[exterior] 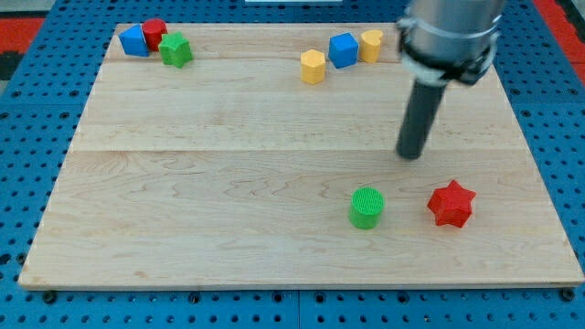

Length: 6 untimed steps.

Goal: Push the yellow heart and blue cube toward the left along with yellow hexagon

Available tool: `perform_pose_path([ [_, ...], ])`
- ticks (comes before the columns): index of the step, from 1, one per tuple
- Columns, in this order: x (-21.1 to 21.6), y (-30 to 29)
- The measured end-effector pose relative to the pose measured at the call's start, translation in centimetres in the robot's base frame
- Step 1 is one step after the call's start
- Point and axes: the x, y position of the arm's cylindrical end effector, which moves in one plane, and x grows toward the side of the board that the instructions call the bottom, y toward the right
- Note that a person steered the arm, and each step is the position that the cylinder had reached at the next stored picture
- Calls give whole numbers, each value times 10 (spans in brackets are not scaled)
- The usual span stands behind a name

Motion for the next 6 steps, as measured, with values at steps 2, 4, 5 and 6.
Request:
perform_pose_path([
  [2,-143,66],
  [4,-213,-1],
  [5,-172,-72],
  [6,-133,-142],
])
